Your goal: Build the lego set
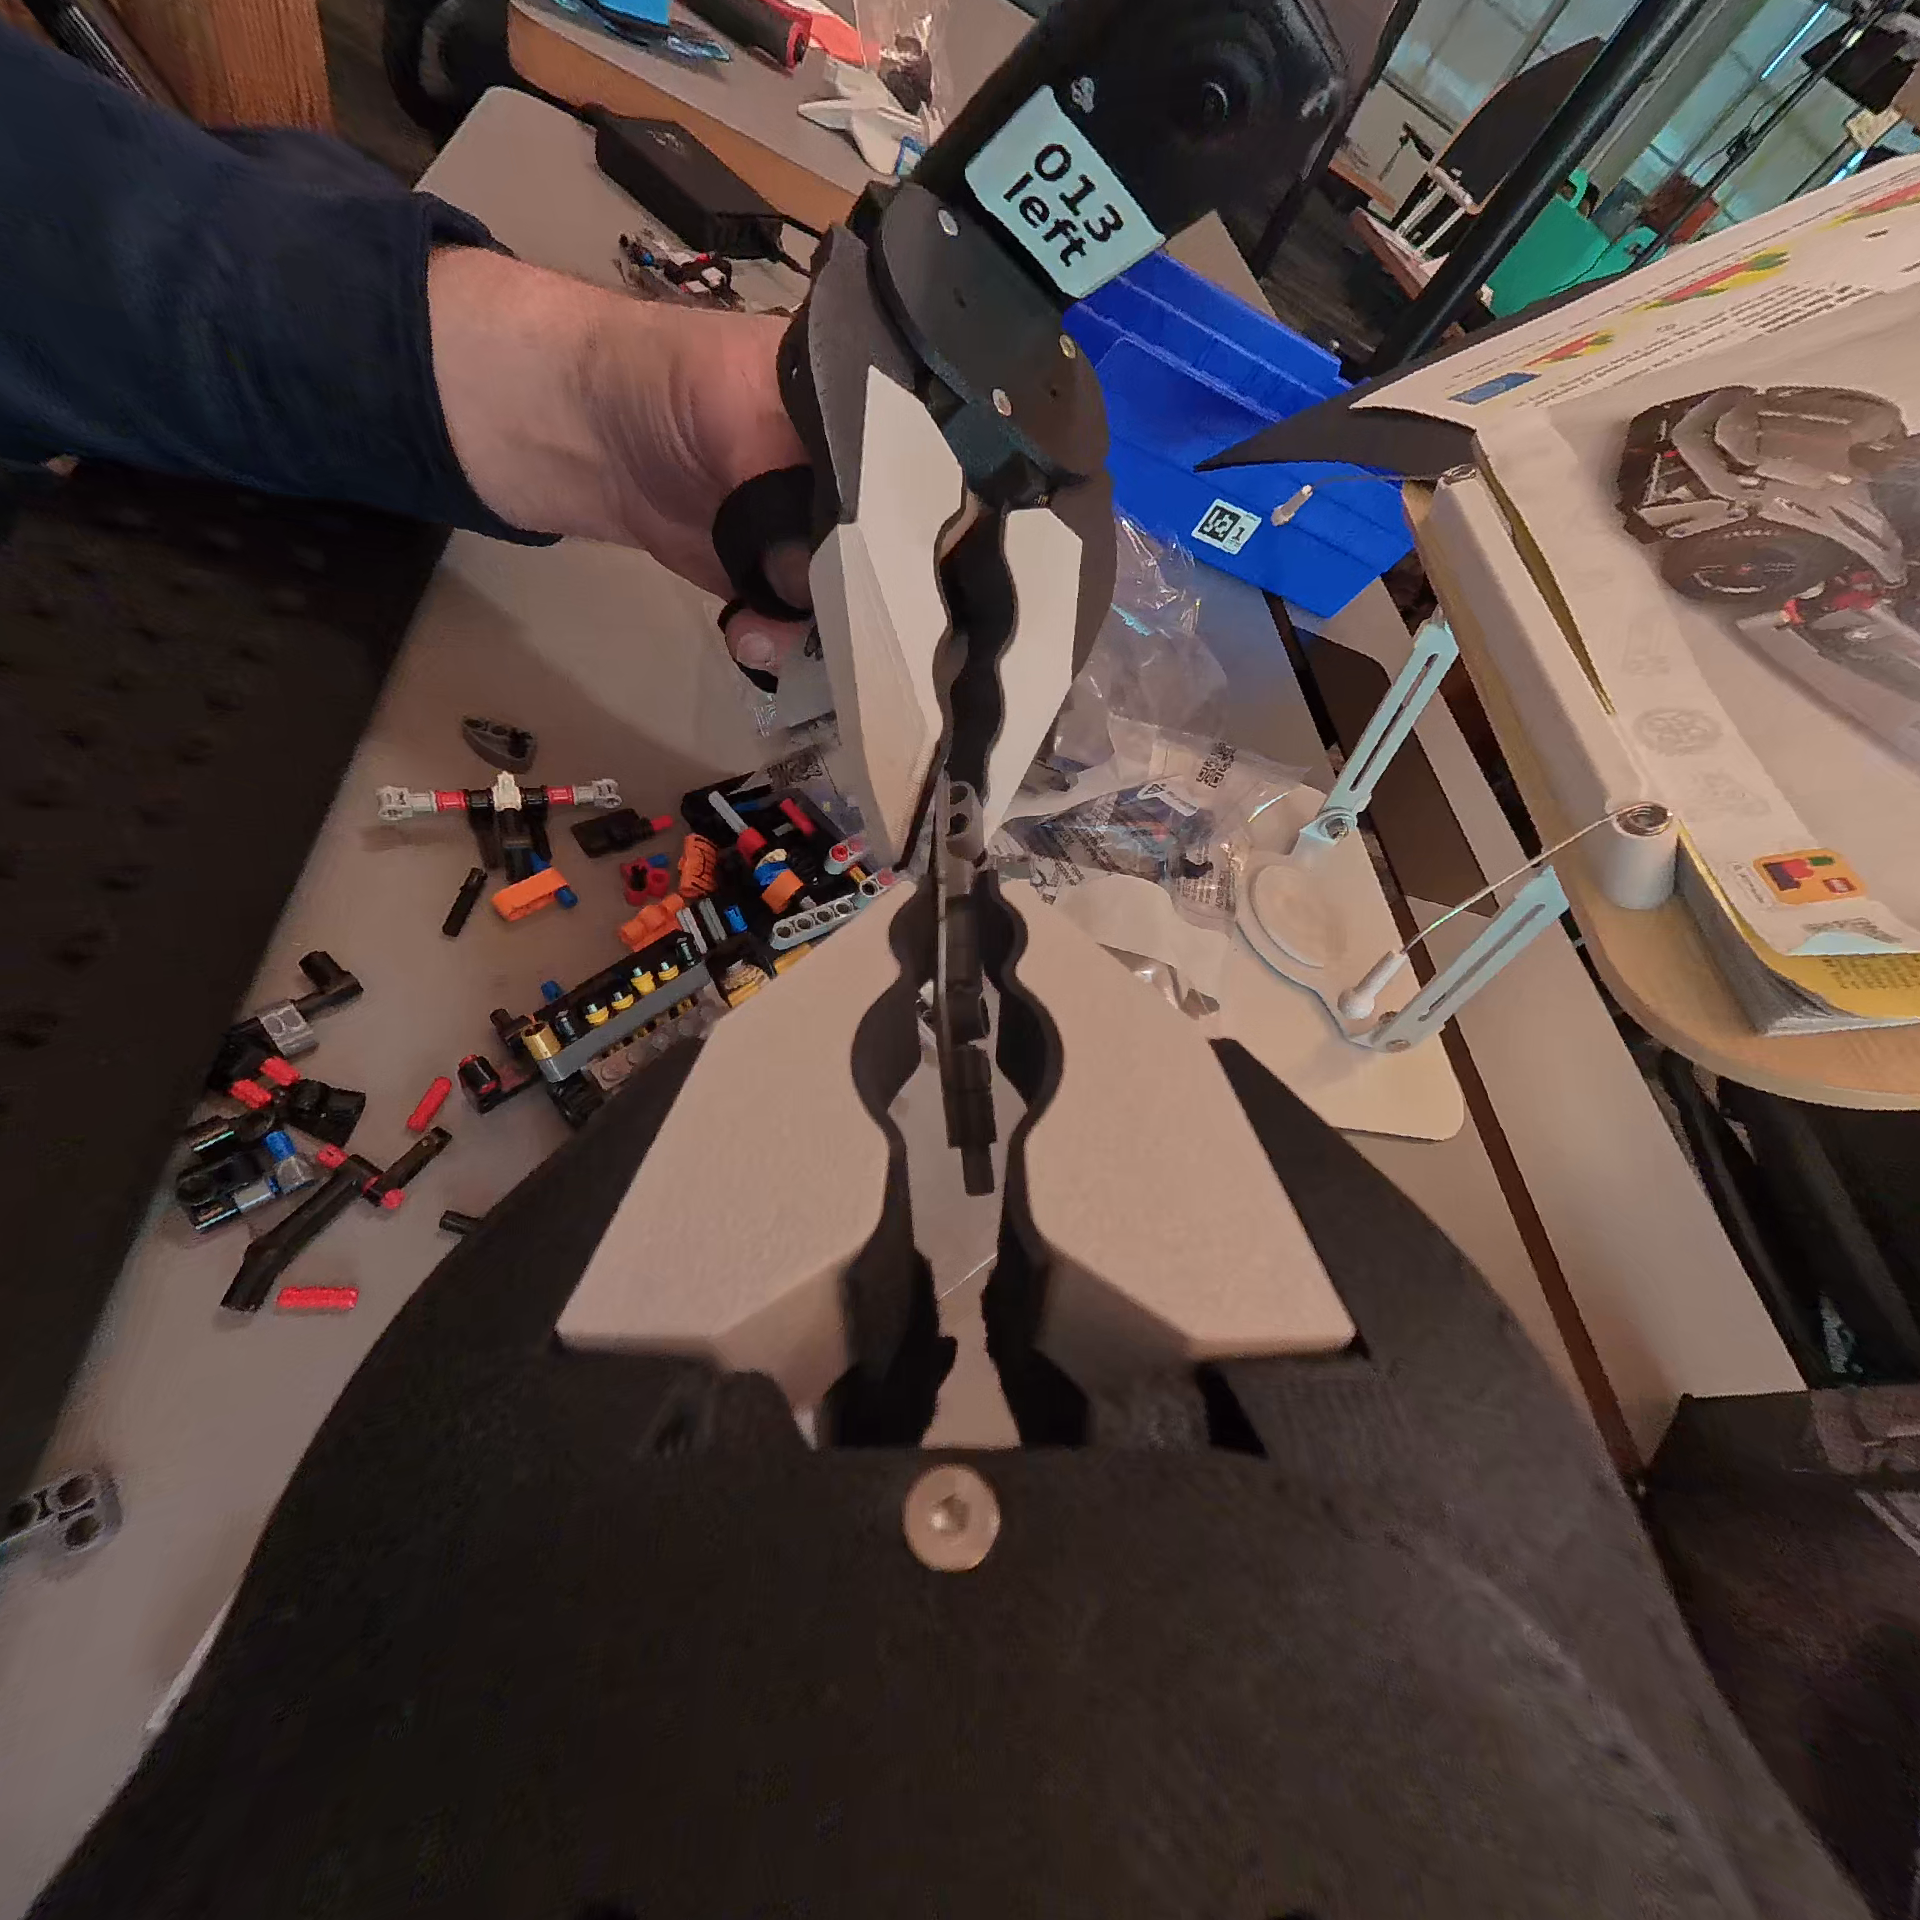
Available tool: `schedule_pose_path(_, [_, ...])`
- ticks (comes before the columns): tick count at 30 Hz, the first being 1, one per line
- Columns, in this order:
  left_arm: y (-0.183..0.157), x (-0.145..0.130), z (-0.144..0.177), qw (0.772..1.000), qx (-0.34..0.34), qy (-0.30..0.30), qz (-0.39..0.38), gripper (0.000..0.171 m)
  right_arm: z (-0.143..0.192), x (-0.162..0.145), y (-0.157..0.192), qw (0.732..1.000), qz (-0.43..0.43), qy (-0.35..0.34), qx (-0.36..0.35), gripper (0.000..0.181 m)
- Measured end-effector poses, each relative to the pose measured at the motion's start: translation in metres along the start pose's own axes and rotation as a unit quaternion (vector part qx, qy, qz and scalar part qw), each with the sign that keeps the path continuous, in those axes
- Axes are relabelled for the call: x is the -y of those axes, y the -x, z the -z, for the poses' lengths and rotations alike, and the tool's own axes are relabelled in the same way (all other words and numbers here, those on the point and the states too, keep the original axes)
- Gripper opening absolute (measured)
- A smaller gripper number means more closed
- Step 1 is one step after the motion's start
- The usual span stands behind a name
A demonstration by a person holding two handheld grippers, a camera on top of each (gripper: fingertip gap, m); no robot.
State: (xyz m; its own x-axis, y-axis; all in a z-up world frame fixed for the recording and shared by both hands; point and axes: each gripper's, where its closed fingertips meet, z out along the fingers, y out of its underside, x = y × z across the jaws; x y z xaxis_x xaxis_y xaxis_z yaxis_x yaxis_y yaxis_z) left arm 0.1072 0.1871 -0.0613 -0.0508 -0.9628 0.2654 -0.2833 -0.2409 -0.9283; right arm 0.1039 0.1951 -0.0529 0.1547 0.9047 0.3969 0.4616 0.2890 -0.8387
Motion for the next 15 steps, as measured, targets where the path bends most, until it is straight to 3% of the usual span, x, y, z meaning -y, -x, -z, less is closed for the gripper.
schedule_pose_path(7, [-0.0006,0.0040,0.0021,1.000,0.001,-0.010,0.000,0.006,0.0013,0.0033,-0.0014,1.000,0.002,-0.008,-0.007,0.004])
schedule_pose_path(15, [-0.0016,0.0066,0.0036,0.994,-0.059,-0.037,0.085,0.018,-0.0021,0.0009,-0.0058,0.993,0.084,0.043,-0.070,0.004])
